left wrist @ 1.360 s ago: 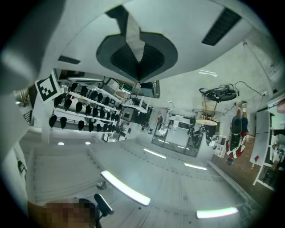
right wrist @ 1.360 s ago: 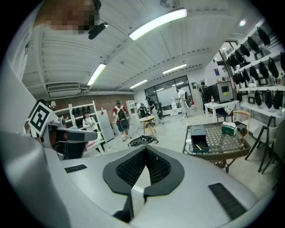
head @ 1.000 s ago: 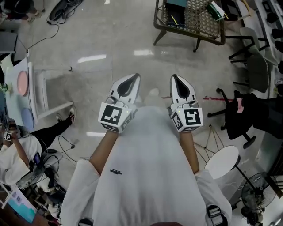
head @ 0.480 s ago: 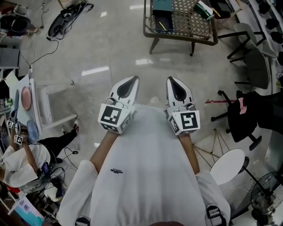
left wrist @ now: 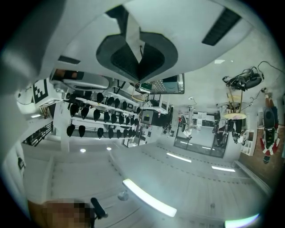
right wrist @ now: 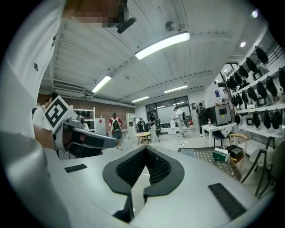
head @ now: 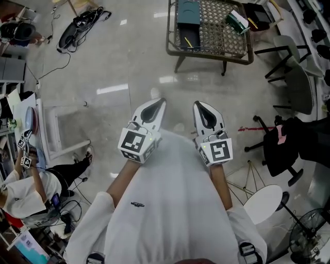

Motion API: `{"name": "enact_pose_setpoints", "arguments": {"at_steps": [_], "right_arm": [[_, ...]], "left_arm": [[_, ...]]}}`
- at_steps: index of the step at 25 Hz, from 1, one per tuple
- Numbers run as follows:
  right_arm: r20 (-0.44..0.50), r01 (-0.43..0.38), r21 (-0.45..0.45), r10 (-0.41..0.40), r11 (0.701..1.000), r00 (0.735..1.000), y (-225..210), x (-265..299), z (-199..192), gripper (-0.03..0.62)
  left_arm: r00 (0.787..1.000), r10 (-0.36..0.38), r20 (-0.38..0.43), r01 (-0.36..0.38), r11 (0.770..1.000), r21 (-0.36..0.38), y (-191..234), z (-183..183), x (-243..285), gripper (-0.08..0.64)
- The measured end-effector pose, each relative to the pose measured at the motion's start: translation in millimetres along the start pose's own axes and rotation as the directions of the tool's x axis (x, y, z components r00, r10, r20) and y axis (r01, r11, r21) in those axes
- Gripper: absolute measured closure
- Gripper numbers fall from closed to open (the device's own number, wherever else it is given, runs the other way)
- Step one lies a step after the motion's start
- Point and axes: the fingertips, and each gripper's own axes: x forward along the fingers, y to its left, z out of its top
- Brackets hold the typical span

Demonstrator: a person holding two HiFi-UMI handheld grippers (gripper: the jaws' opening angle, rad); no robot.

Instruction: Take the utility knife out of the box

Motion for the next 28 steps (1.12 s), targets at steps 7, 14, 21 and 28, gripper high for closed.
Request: {"name": "enact_pose_setpoints", "arguments": {"at_steps": [7, 14, 21, 28], "right_arm": [[-0.018, 0.049, 0.004, -0.049, 0.999, 0.999, -27.4, 37.0, 0.6, 0.592], [-0.039, 0.084, -0.023, -0.085, 0.996, 0.996, -65.3, 103.7, 11.2, 0.592], [-0.016, 0.157, -0.044, -0.158, 0.987, 0.987, -92.0, 179.6, 47.5, 0.592], [0.006, 0.258, -0.057, -0.258, 0.964, 0.966, -118.9, 243.2, 63.4, 0.592]], "left_arm": [[0.999, -0.041, -0.012, 0.041, 0.999, -0.008, 31.6, 14.9, 44.6, 0.558], [0.996, -0.084, 0.006, 0.084, 0.996, -0.006, 83.4, 48.0, 105.4, 0.558], [0.990, -0.138, 0.016, 0.138, 0.990, -0.003, 149.8, 90.1, 147.7, 0.558], [0.968, -0.249, 0.010, 0.249, 0.968, 0.041, 199.8, 120.2, 198.1, 0.558]]}}
